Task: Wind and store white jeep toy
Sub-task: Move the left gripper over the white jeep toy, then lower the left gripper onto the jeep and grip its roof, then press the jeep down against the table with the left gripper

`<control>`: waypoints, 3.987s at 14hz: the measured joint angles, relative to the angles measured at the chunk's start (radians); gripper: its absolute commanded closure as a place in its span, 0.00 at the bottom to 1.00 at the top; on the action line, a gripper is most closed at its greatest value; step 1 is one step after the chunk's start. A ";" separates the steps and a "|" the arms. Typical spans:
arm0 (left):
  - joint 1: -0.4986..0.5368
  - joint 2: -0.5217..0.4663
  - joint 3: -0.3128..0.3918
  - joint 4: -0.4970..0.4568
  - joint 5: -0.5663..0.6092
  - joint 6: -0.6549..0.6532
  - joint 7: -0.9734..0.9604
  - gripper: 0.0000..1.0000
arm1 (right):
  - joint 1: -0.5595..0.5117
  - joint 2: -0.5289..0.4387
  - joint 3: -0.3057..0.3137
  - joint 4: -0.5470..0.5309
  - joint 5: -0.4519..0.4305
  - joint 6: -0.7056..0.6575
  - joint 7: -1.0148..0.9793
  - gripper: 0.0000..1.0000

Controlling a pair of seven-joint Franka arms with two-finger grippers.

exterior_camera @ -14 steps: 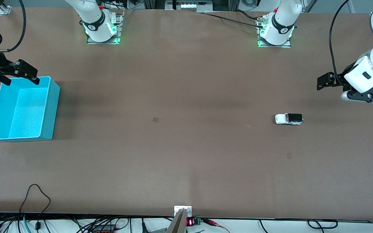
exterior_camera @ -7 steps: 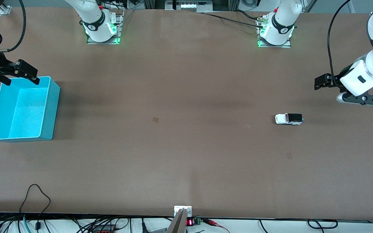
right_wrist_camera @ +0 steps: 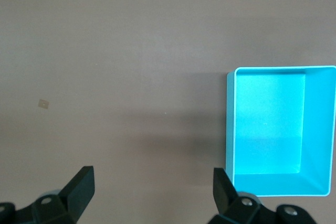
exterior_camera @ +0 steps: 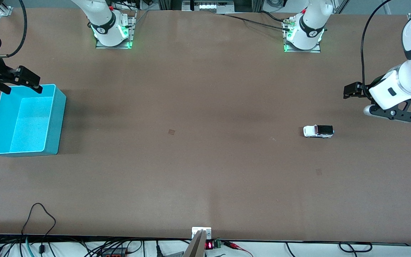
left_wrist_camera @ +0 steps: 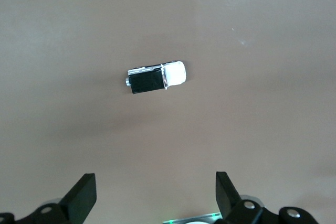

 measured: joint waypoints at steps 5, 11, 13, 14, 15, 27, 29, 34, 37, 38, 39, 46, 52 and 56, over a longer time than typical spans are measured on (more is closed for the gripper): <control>0.003 0.046 0.004 -0.014 0.000 0.023 0.304 0.00 | 0.000 0.000 0.000 0.000 0.000 0.000 0.000 0.00; 0.048 0.073 0.011 -0.265 0.000 0.370 0.811 0.00 | -0.001 0.000 -0.001 0.000 0.000 0.000 0.000 0.00; 0.058 0.074 0.012 -0.351 0.000 0.511 0.939 0.00 | -0.001 0.000 -0.001 0.000 0.000 0.000 0.000 0.00; 0.058 0.075 0.011 -0.389 0.000 0.579 0.991 0.00 | -0.001 0.000 -0.001 0.000 0.000 0.000 0.000 0.00; 0.057 0.077 0.011 -0.423 0.000 0.638 1.038 0.00 | -0.001 0.000 -0.001 0.000 0.000 0.000 0.000 0.00; 0.039 0.256 -0.001 -0.511 0.000 0.988 1.371 0.00 | 0.000 0.000 -0.001 -0.001 0.000 0.000 0.000 0.00; 0.039 0.272 -0.001 -0.521 0.000 1.015 1.377 0.08 | 0.000 0.000 -0.001 -0.001 0.000 0.000 0.000 0.00; 0.039 0.285 -0.001 -0.537 0.000 1.027 1.386 0.57 | 0.000 0.000 -0.001 -0.001 0.000 0.000 0.000 0.00; 0.039 0.286 -0.001 -0.537 0.000 1.033 1.401 0.71 | 0.000 0.000 -0.001 -0.001 0.000 0.000 0.000 0.00; 0.039 0.286 -0.001 -0.537 0.000 1.033 1.412 0.71 | 0.000 0.000 -0.001 -0.001 0.000 0.000 0.000 0.00; 0.039 0.286 -0.001 -0.537 0.000 1.033 1.417 0.71 | 0.000 0.000 -0.001 -0.002 0.000 0.000 0.000 0.00; 0.082 0.289 0.001 -0.533 0.000 1.031 1.427 0.71 | 0.000 0.000 -0.001 -0.004 0.000 0.000 0.000 0.00; 0.242 0.315 0.005 -0.490 0.000 1.021 1.604 0.71 | 0.000 0.000 -0.001 -0.006 0.000 0.000 0.000 0.00; 0.358 0.354 0.006 -0.424 0.000 1.005 1.727 0.71 | 0.000 0.000 -0.001 -0.007 0.000 0.000 0.000 0.00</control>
